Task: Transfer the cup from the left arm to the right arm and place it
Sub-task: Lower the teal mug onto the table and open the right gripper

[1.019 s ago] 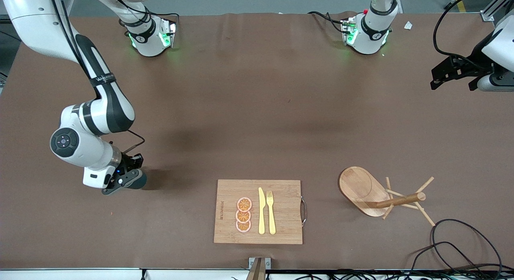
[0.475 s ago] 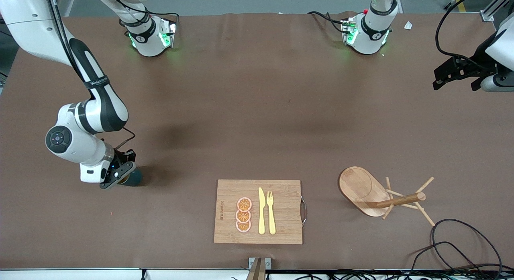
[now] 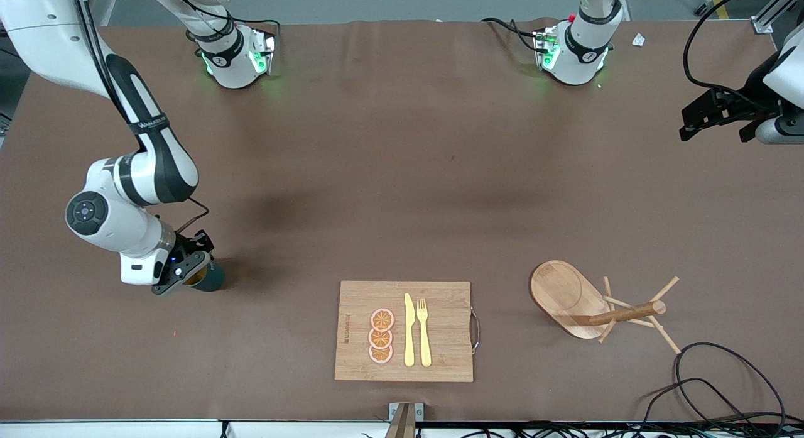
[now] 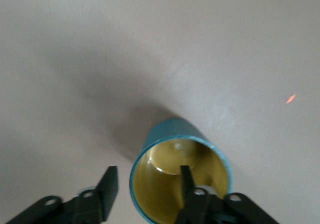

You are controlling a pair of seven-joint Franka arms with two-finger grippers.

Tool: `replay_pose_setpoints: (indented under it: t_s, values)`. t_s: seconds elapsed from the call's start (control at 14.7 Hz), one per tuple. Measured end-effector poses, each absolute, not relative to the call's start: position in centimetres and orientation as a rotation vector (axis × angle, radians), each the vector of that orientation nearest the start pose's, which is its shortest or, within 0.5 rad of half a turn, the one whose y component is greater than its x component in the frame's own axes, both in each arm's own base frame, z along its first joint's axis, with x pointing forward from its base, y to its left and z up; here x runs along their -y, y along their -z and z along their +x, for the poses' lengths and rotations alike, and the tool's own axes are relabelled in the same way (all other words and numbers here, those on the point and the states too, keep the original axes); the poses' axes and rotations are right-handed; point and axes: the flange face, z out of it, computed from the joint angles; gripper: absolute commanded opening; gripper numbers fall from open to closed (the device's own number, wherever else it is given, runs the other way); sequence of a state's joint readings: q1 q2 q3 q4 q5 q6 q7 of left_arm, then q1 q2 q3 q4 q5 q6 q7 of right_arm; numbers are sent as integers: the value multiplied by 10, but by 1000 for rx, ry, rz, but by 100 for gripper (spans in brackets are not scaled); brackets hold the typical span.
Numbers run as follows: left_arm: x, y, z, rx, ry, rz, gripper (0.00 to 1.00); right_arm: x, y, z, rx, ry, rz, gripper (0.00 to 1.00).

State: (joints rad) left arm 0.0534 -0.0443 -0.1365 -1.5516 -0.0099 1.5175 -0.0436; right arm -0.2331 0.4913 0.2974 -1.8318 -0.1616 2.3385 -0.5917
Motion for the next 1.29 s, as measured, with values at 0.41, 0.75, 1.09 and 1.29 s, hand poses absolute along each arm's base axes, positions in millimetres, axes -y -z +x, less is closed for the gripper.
replay_pose_setpoints:
  t_s: [0.41,0.75,1.09,1.29]
  values:
    - [47,-653,533,-63,16,-3145,100,-17,-389,679,986,25,-2994,100]
    - [48,-653,533,-65,10,-3145,100,-23,-467,688,575,40,-3082,100]
    - [48,-655,530,-66,6,-3144,100,-25,-524,687,324,89,-3142,100]
    - [50,-658,526,-71,-2,-3143,100,-15,-551,678,61,94,-3116,100]
